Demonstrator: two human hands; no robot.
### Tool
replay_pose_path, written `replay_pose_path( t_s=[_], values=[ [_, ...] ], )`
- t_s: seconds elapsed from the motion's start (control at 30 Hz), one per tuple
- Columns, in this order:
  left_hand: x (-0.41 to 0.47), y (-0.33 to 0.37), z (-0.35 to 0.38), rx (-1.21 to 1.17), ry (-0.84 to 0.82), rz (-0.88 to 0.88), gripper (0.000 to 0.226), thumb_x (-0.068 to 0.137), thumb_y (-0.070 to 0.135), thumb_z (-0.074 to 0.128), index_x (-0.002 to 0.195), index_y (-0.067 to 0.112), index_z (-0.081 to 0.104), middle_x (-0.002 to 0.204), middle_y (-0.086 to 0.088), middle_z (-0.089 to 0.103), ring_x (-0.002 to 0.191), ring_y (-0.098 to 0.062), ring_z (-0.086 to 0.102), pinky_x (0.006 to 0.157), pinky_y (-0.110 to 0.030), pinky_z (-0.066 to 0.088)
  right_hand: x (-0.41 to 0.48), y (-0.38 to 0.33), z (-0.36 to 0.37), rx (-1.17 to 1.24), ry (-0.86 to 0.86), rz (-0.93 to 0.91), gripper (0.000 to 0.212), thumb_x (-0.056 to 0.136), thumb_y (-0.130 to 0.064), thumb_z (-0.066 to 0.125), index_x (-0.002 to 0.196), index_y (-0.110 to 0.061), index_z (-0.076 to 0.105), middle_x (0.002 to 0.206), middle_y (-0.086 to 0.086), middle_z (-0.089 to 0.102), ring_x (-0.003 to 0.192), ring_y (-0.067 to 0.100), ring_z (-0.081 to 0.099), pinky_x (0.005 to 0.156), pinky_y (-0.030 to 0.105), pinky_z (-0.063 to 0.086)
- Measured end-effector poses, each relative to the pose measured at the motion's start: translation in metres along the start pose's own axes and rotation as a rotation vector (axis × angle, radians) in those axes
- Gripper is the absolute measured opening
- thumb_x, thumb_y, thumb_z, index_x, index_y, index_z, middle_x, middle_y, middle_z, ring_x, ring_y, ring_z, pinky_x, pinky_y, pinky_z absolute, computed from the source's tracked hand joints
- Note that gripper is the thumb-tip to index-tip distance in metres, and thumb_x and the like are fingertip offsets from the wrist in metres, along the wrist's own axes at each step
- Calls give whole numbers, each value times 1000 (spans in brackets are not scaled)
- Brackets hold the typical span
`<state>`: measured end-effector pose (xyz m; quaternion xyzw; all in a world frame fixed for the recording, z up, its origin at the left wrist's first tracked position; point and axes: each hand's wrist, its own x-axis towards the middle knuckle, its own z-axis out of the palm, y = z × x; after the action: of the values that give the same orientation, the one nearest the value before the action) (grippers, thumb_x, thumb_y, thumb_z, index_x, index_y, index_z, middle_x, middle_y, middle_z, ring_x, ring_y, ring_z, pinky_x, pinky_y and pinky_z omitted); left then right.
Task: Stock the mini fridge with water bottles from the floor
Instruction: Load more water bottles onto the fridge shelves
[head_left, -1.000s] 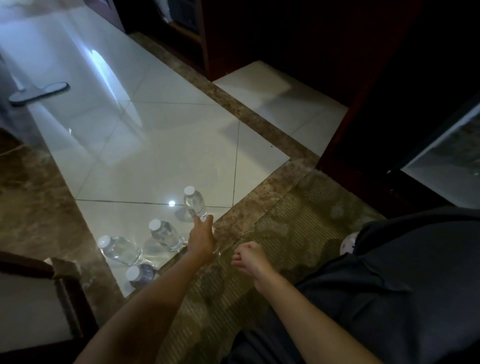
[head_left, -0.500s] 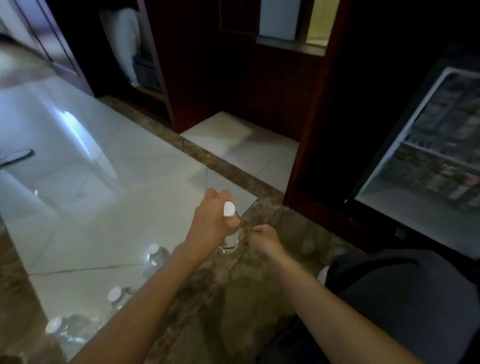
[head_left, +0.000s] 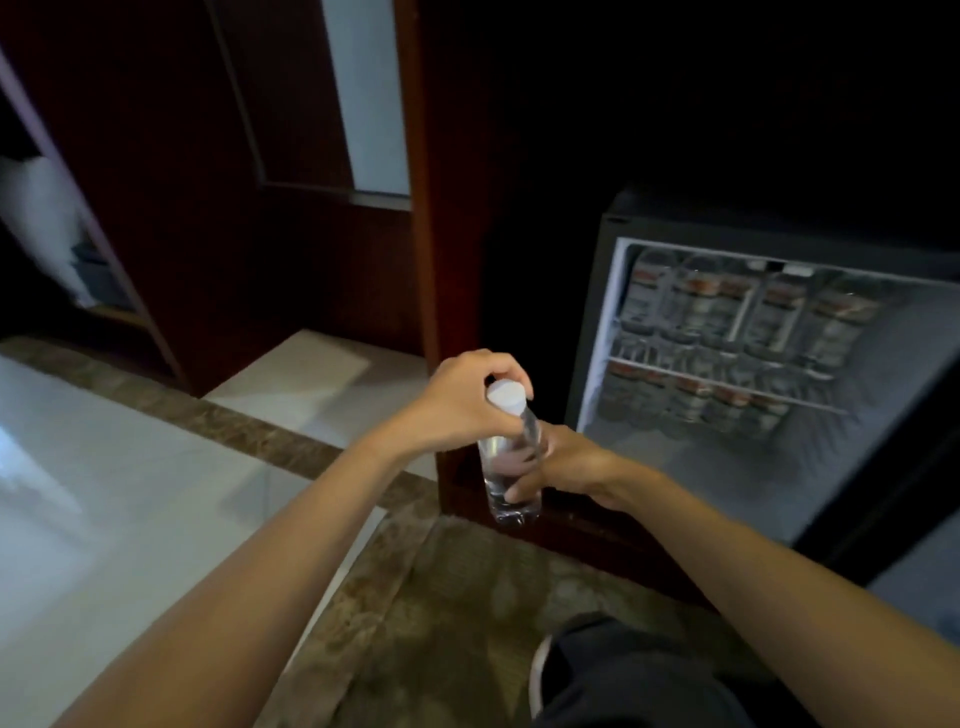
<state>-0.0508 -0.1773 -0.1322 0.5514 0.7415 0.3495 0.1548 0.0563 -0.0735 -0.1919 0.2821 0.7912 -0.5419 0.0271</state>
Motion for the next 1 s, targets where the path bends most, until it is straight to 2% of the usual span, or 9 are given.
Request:
replay_pose_path(
  t_s=[0.13, 0.3, 0.47, 0.53, 0.6, 0.7, 0.8, 0.9, 1.0],
  values=[
    [55, 13, 38, -13, -154, 51, 26, 68, 8, 70, 79, 29, 61, 85, 17, 55, 81, 0, 52, 68, -11, 39, 6, 42, -39, 58, 98, 5, 50, 68, -5, 77, 109, -21, 55, 105, 6, 67, 101, 21, 64, 90, 38, 52],
    [116, 8, 114, -87, -308, 30, 25, 68, 1, 68, 82, 21, 61, 86, 10, 56, 87, -9, 54, 76, -21, 44, 26, 108, -72, 98, 298, 39, 43, 69, 1, 73, 85, -34, 54, 92, 6, 65, 90, 25, 64, 82, 39, 52],
    [152, -17, 185, -302, -311, -118, 22, 74, 9, 68, 90, 22, 60, 80, 10, 55, 78, -9, 54, 66, -18, 44, 52, 165, -92, 106, 413, 163, 65, 59, -8, 81, 117, -18, 52, 107, 7, 65, 101, 25, 63, 89, 43, 53],
    [168, -26, 203, -383, -302, -189, 22, 80, 23, 69, 99, 23, 59, 85, 12, 58, 77, -2, 55, 63, -8, 44, 72, 188, -102, 138, 497, 201, 72, 56, -15, 82, 121, -16, 50, 109, 8, 65, 103, 27, 62, 89, 46, 52],
    [183, -33, 213, -437, -319, -243, 34, 86, 39, 60, 114, 20, 56, 99, 10, 59, 91, -3, 55, 72, -8, 43, 92, 201, -115, 119, 580, 247, 66, 61, -22, 80, 121, -18, 51, 114, 5, 63, 108, 26, 59, 89, 38, 51],
    [204, -51, 228, -489, -430, -341, 56, 92, 56, 33, 139, 27, 36, 135, 14, 43, 125, -4, 38, 103, -24, 30, 122, 211, -137, 179, 644, 252, 56, 73, -24, 75, 124, -19, 50, 123, 6, 59, 115, 26, 55, 87, 29, 42],
    [223, -73, 248, -589, -309, -347, 61, 89, 63, 31, 144, 37, 24, 150, 14, 29, 140, -7, 27, 119, -34, 18, 151, 220, -153, 158, 676, 232, 64, 71, -20, 77, 128, -17, 49, 130, 9, 57, 122, 29, 52, 96, 34, 43],
    [241, -91, 268, -726, -37, -353, 65, 72, 68, 48, 127, 32, 53, 129, 4, 61, 120, -13, 56, 106, -43, 43, 174, 229, -158, 181, 693, 237, 59, 70, -21, 78, 123, -17, 53, 126, 9, 60, 119, 29, 55, 96, 35, 45],
    [252, -102, 281, -826, -17, -448, 56, 78, 60, 50, 119, 23, 62, 116, -6, 69, 108, -23, 65, 98, -48, 50, 190, 236, -161, 298, 759, 206, 54, 71, -14, 78, 120, -12, 55, 120, 10, 63, 114, 26, 58, 88, 28, 44]
  ],
)
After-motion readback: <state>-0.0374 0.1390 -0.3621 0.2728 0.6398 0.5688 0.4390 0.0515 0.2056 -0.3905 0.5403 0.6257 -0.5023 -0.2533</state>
